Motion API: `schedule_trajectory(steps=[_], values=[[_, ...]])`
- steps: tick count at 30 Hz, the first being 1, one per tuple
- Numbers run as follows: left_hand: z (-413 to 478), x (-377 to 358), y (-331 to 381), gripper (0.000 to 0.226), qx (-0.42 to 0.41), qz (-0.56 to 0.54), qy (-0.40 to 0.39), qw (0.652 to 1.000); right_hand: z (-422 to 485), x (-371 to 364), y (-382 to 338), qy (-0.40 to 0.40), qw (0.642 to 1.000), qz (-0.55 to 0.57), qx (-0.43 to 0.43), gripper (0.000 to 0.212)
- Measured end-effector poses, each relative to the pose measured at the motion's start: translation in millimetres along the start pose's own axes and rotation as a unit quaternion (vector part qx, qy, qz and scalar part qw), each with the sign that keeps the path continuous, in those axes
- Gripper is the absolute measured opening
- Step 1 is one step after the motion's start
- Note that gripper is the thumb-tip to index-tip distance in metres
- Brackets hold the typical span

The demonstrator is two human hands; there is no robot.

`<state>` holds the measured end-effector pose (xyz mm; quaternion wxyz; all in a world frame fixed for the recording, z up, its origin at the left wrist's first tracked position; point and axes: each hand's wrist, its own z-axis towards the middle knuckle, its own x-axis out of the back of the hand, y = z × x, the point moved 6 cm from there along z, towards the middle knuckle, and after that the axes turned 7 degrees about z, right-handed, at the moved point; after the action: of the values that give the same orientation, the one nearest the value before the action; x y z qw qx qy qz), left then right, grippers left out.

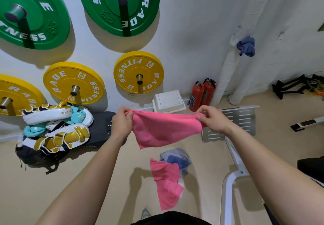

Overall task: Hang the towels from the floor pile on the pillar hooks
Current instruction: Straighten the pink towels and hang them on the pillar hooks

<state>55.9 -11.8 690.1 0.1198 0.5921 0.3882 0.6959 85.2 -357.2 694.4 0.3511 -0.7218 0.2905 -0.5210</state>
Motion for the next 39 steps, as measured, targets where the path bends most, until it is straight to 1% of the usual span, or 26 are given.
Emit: schedule_trajectory(steps=[1, 3, 5, 8, 12, 16, 19, 21, 23, 25, 27, 30, 32, 34, 36, 39], values=[[1, -1, -3, 0.010, 0.002, 0.007, -0.002, 1.000, 0, -1, -1, 0.007, 1.000, -0.004, 0.007, 0.007], [-2, -4, -5, 0.009, -0.010, 0.013, -0.024, 1.000, -1, 5, -5, 0.070, 0.997, -0.018, 0.024, 0.004], [-5, -7, -4, 0.009, -0.026, 0.013, -0.037, 0.999, -1, 9, -3, 0.121, 0.992, -0.006, 0.019, 0.005], [-8, -8, -1, 0.010, -0.039, 0.009, -0.026, 0.999, -2, 10, 2, 0.150, 0.989, 0.006, 0.002, 0.006], [-11, -10, -1, 0.015, -0.029, -0.011, -0.007, 0.999, -6, 8, 12, 0.183, 0.983, 0.010, -0.020, 0.007], [-15, -10, -2, 0.013, -0.005, -0.039, 0.009, 0.999, -18, 4, 26, 0.234, 0.971, 0.035, -0.042, 0.016], [-25, -15, -4, 0.014, 0.030, -0.067, 0.015, 0.997, -33, -8, 31, 0.267, 0.958, 0.079, -0.063, 0.020], [-37, -27, -5, 0.014, 0.055, -0.085, 0.002, 0.995, -40, -29, 32, 0.238, 0.960, 0.121, -0.079, 0.017], [-53, -45, -3, 0.012, 0.065, -0.107, -0.038, 0.991, -44, -57, 32, 0.183, 0.966, 0.165, -0.078, 0.017], [-70, -63, -2, 0.016, 0.068, -0.134, -0.080, 0.985, -51, -82, 26, 0.143, 0.968, 0.194, -0.071, 0.011], [-85, -78, 1, 0.017, 0.069, -0.165, -0.115, 0.977, -57, -99, 17, 0.126, 0.969, 0.205, -0.063, 0.012], [-106, -89, 12, 0.014, 0.065, -0.207, -0.151, 0.964, -62, -115, 8, 0.097, 0.972, 0.209, -0.038, 0.007], [-116, -91, 17, 0.009, 0.051, -0.213, -0.159, 0.963, -65, -120, 5, 0.091, 0.974, 0.208, -0.027, 0.014], [-122, -91, 19, 0.013, 0.035, -0.214, -0.170, 0.961, -68, -122, 4, 0.090, 0.973, 0.209, -0.026, 0.018], [-126, -89, 20, 0.018, 0.027, -0.216, -0.182, 0.959, -70, -122, 5, 0.087, 0.972, 0.216, -0.028, 0.016], [-127, -84, 19, 0.016, 0.013, -0.206, -0.156, 0.966, -70, -119, 8, 0.094, 0.971, 0.219, -0.030, 0.009]])
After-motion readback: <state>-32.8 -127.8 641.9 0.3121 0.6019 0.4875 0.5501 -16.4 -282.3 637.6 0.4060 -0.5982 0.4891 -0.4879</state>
